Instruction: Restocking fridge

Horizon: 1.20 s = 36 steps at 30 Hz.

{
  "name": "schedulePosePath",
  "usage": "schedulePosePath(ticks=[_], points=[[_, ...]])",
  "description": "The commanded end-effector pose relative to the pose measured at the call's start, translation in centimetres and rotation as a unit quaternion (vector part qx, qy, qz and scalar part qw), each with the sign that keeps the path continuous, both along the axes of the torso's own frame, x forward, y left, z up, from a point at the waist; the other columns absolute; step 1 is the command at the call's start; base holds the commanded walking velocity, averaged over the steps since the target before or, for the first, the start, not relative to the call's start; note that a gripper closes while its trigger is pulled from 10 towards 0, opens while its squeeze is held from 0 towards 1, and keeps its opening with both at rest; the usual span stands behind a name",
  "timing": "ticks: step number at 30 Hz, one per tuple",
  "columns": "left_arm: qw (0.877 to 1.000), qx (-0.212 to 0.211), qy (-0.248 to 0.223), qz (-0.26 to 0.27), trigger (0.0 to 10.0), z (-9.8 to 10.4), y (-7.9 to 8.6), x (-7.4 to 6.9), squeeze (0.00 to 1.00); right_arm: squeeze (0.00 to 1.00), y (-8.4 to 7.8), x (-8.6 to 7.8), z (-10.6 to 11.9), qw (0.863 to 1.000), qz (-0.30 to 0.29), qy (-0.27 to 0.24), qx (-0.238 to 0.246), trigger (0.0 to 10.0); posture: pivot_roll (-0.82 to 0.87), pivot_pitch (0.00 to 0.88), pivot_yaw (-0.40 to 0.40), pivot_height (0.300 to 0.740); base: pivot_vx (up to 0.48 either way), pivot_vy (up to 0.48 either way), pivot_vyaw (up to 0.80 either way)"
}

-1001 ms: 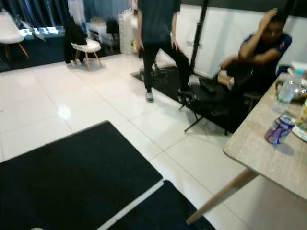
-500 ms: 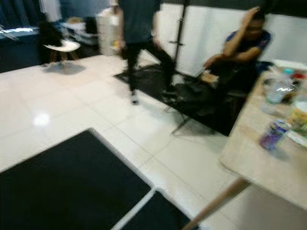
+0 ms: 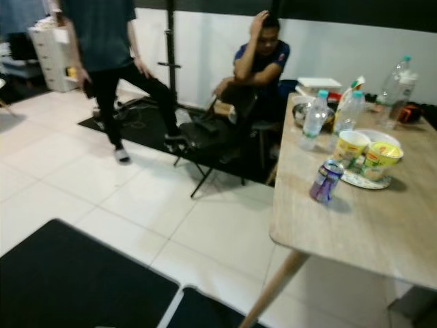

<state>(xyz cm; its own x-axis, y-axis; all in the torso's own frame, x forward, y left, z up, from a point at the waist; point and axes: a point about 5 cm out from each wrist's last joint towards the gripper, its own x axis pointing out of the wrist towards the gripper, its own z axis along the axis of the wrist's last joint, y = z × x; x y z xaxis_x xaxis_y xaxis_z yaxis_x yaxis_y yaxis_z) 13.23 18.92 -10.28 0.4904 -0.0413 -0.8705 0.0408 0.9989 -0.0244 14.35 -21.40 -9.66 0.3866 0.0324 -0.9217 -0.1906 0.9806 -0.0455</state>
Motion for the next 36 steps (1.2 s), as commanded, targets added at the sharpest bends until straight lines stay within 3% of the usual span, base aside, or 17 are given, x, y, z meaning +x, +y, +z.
schedulePosePath(ticks=[1, 7, 14, 19, 36], points=[[1.0, -0.001, 0.0, -0.008, 10.0, 0.02, -0.31, 0.18, 0.0, 0.0, -0.92, 0.26, 0.28, 1.0, -0.006, -0.004, -0.011, 10.0, -0.07, 0.0, 0.002, 0.734, 0.281, 0.0, -0.77], [1.0, -0.001, 0.0, -0.008, 10.0, 0.02, -0.3, 0.18, 0.0, 0.0, -0.8, 0.2, 0.23, 1.0, -0.006, -0.004, -0.009, 10.0, -0.07, 0.0, 0.004, 0.734, 0.281, 0.0, -0.77], [1.0, 0.0, -0.002, -0.009, 10.0, 0.06, -0.22, 0.27, 0.0, 0.0, -0.37, 0.69, 0.43, 0.999, -0.006, -0.025, 0.021, 10.0, -0.07, 0.0, 0.005, 0.734, 0.279, 0.0, 0.0], [1.0, -0.001, -0.001, -0.007, 10.0, 0.05, -0.22, 0.24, 0.0, 0.0, -0.05, 0.71, 0.42, 0.999, 0.017, -0.021, 0.032, 10.0, -0.07, 0.003, 0.004, 0.734, 0.279, 0.0, 0.74], [1.0, -0.002, -0.002, -0.008, 10.0, 0.06, -0.31, 0.3, 0.0, 0.0, -0.09, 0.4, 0.33, 0.999, 0.014, -0.016, 0.039, 10.0, -0.07, 0.004, 0.008, 0.734, 0.279, 0.0, 0.79]])
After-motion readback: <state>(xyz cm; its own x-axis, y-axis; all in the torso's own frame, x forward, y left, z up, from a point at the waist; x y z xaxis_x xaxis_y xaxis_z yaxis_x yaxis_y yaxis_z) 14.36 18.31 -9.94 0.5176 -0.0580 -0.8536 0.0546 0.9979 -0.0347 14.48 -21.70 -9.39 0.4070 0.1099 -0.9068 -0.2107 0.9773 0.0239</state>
